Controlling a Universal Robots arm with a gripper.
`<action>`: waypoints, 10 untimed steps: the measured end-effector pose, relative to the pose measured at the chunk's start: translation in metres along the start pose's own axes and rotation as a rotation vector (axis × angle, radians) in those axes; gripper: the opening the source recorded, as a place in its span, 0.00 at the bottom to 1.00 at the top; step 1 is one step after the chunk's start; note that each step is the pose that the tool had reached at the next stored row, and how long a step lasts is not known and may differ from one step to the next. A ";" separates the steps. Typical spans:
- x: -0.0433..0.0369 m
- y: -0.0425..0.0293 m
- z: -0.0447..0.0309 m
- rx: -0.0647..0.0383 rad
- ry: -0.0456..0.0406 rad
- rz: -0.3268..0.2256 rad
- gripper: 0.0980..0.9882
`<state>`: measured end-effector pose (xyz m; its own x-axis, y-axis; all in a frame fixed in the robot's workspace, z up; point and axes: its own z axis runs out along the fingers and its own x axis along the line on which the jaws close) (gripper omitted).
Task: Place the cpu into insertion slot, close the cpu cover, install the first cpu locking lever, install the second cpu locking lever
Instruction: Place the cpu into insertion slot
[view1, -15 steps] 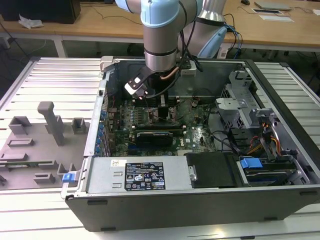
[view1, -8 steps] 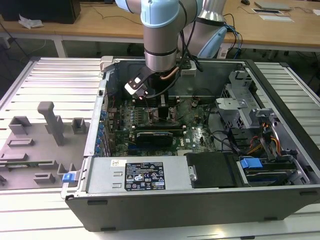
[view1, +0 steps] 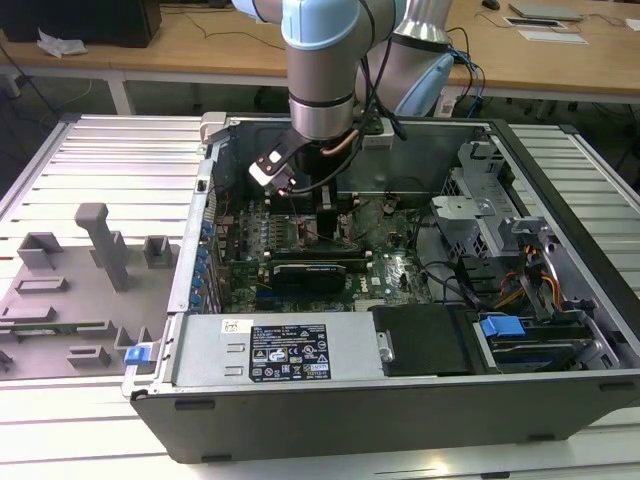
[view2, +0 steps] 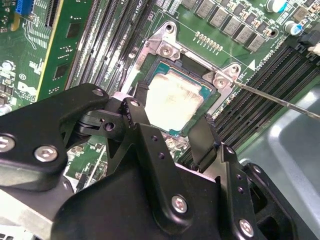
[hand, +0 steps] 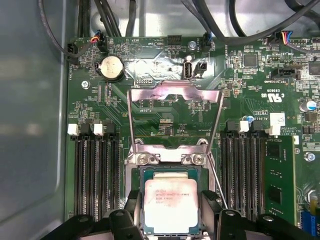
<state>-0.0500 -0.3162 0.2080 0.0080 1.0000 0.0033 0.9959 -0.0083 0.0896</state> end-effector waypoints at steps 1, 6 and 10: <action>0.0000 0.0001 -0.0008 0.000 0.0001 0.000 0.56; 0.0000 0.0005 -0.0055 0.000 0.0001 0.000 0.56; 0.0001 0.0007 -0.0080 0.000 0.0002 0.000 0.56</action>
<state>-0.0500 -0.3162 0.2160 0.0080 1.0000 0.0035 0.9959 -0.0083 0.0897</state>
